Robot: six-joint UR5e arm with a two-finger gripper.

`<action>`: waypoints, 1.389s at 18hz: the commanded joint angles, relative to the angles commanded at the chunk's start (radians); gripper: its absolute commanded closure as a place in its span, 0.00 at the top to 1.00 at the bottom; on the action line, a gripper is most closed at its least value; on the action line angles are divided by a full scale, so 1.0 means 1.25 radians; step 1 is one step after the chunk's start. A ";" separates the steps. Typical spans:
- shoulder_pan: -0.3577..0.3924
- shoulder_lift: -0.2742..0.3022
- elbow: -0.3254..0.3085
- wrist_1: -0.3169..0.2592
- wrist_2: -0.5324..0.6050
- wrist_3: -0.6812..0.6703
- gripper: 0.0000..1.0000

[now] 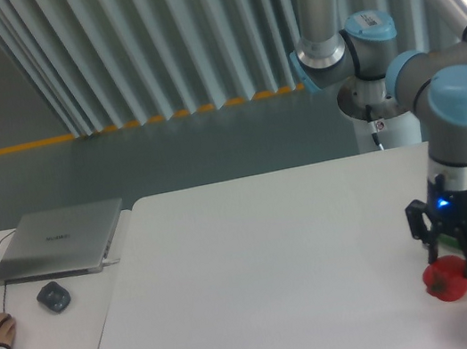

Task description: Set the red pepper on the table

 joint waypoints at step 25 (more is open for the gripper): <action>-0.070 0.005 -0.057 0.007 0.042 0.002 1.00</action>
